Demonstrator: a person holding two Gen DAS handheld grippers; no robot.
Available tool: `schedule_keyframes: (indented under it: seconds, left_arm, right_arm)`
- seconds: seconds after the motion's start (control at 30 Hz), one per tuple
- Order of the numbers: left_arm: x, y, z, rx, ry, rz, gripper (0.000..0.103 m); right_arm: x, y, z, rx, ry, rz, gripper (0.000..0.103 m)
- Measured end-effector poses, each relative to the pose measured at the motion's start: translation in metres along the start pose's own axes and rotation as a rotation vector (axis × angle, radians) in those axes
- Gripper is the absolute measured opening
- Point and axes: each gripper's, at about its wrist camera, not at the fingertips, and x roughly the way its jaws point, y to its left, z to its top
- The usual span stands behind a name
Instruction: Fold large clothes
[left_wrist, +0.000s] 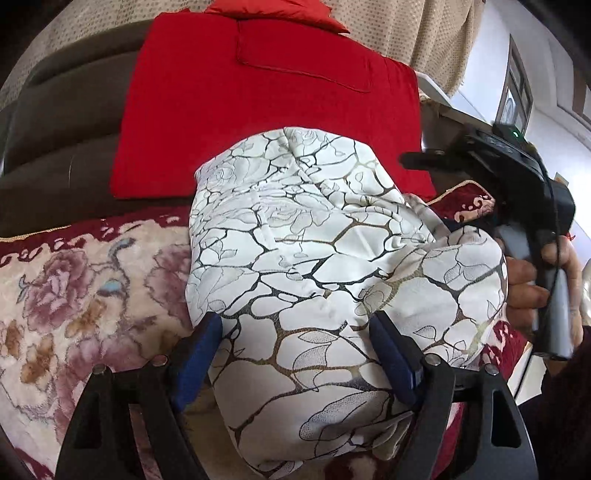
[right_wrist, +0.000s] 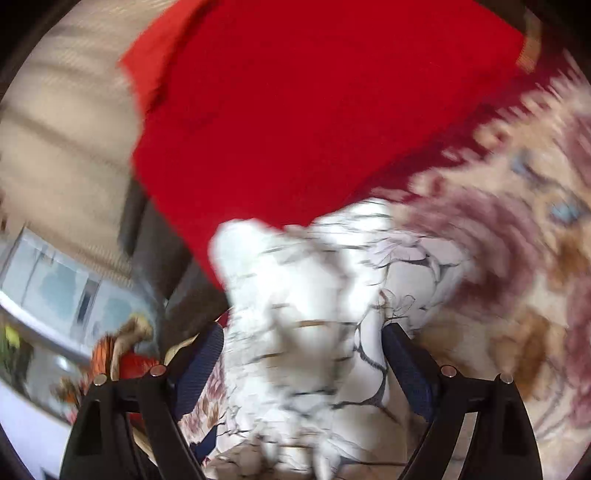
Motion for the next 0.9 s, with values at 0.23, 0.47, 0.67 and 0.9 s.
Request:
schedule_keyframes:
  seconds: [0.23,0.47,0.67,0.9]
  left_arm:
    - [-0.008,-0.001,-0.001,-0.01,-0.018,-0.006,0.081]
    - [-0.039,-0.003,0.003,0.025,-0.132,0.019,0.081]
    - [-0.036,-0.004,0.002,0.047,-0.156,0.057,0.081]
    - [-0.047,0.009,0.011,0.043,-0.208,0.075,0.081]
  right_arm:
    - [0.053,-0.003,-0.011,-0.058,0.09,-0.163,0.053]
    - [0.021,0.035,-0.007,-0.134,-0.023,0.006,0.009]
    - [0.067,-0.011,0.007,-0.064,0.039,0.042,0.009]
    - [0.082,-0.061,0.013,0.032,0.138,0.062,0.009]
